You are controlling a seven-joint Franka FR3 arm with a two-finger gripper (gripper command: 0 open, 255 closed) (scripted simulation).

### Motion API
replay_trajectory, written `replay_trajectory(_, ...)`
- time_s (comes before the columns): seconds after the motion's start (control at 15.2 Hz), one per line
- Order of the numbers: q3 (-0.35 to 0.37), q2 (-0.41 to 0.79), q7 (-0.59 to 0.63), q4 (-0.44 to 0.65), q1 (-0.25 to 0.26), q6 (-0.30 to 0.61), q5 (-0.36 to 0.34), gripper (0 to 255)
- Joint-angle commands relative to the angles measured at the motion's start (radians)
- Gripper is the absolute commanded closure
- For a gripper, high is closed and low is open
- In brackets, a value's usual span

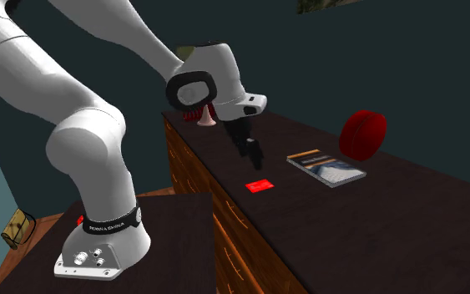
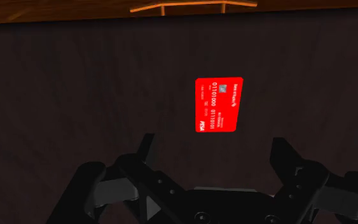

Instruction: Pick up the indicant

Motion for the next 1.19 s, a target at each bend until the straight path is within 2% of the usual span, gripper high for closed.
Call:
replay_trajectory(0.0,-0.015,0.117,-0.029,-0.011,0.049,0.197,0.036,0)
replay_trajectory(0.13,-0.079,0.257,-0.077,0.004,0.143,0.383,0.084,0)
replay_trajectory(0.2,-0.159,0.328,-0.105,0.017,0.237,0.474,0.108,0)
replay_trajectory(0.26,-0.31,0.394,-0.114,0.032,0.393,0.563,0.102,0)
replay_trajectory(0.33,-0.52,0.456,-0.047,0.046,0.58,0.646,-0.001,0)
replay_trajectory(0.4,-0.657,0.492,0.006,0.056,0.701,0.69,-0.075,0)
replay_trajectory(0.53,-0.767,0.542,0.12,0.057,0.772,0.731,-0.218,0)
replay_trajectory(0.66,-0.834,0.604,0.247,0.064,0.799,0.776,-0.37,0)
replay_trajectory(0.86,-0.836,0.702,0.392,0.082,0.762,0.847,-0.526,0)
replay_trajectory(0.99,-0.821,0.719,0.408,0.086,0.745,0.86,-0.541,0)
replay_trajectory(1.06,-0.822,0.718,0.408,0.087,0.744,0.858,-0.542,255)
replay_trajectory(1.12,-0.823,0.717,0.407,0.086,0.743,0.858,-0.543,255)
